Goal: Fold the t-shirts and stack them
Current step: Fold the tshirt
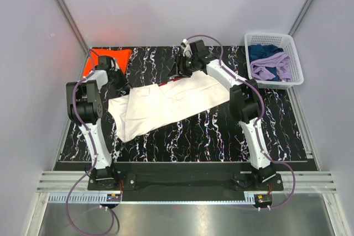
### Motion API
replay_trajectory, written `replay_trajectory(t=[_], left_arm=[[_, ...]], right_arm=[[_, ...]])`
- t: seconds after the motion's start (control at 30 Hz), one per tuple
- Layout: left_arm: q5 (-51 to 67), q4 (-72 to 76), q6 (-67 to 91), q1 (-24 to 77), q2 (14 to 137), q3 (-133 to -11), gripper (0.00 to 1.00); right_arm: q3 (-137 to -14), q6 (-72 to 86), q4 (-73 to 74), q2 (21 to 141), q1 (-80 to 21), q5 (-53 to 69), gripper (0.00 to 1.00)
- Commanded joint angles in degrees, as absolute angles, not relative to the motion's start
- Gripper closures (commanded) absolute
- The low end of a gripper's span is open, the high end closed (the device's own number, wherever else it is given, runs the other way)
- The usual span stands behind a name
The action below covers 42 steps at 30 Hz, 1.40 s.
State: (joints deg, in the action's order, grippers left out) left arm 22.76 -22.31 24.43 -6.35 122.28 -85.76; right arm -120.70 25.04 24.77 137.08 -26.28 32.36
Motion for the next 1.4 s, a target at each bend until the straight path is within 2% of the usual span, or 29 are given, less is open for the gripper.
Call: replay_trajectory(t=[0.0,0.03,0.5,1.03,1.2,1.37], left_arm=[[25.0,-22.2,22.4,-6.0,119.3,-85.4,0.93],[25.2,-22.1,22.2,-5.9,118.6,-84.8,1.0],[19.1,-19.6,19.2,-0.4,93.1,-68.2,1.0],[18.4,-18.2,22.8,6.4,80.8,-50.3,0.98],[18.5,-19.6,24.6,7.1,79.3,-47.3,0.92],[19.9,-20.3,25.8,7.1,79.6,-45.5,0.69]], right_arm=[[-119.2,25.4,23.7,132.8,-26.5,32.0,0.45],[-118.8,25.3,23.9,132.5,-26.5,32.0,0.45],[-113.0,26.6,27.6,129.6,-26.5,32.0,0.46],[-116.2,33.4,26.6,133.1,-26.8,34.5,0.48],[-117.5,36.6,24.4,133.9,-28.6,35.5,0.5],[-120.1,40.2,22.6,136.0,-30.5,36.1,0.5]])
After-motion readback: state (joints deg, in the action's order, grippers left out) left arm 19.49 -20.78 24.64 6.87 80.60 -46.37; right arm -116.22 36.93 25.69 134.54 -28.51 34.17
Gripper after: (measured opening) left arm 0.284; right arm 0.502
